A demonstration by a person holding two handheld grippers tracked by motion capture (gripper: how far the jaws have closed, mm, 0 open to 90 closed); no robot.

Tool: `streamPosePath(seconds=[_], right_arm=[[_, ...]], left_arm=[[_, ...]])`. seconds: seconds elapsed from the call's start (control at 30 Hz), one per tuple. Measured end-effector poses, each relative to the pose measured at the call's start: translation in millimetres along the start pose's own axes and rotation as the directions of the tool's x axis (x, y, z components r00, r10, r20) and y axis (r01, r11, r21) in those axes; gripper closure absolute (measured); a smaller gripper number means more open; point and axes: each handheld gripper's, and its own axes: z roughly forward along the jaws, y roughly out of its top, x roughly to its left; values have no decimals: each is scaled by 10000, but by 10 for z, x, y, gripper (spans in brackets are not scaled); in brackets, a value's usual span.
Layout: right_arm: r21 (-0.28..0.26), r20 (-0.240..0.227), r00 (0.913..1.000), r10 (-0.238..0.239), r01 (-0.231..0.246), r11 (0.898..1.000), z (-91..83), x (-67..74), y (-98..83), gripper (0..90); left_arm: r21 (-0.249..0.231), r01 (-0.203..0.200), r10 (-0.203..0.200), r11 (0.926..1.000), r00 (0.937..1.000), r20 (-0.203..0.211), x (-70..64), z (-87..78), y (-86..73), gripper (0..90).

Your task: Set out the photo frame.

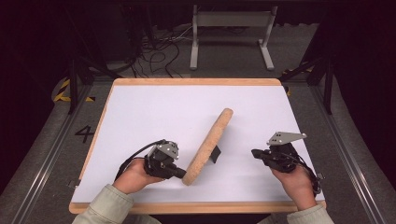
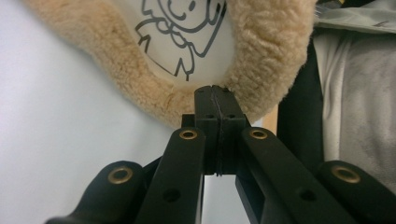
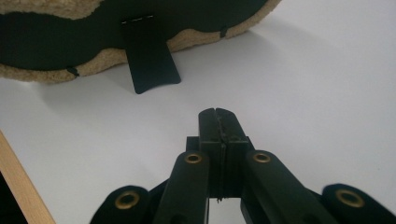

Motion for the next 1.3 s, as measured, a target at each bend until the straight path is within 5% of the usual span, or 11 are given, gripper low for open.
streamPosePath(seconds=[0.6,0.93,1.3], right_arm=[[50,-17,10000,3,-3,10000,-12,16,-3,900],[30,-253,9997,-77,78,10000,5,67,-5,900],[67,-984,9940,-470,479,9988,80,285,19,900]], left_arm=[[3,-610,608,9981,9940,915,-147,274,184,900],[-30,-710,711,9975,9946,755,-199,384,251,900],[-44,-695,696,9976,9969,377,-198,406,236,891]])
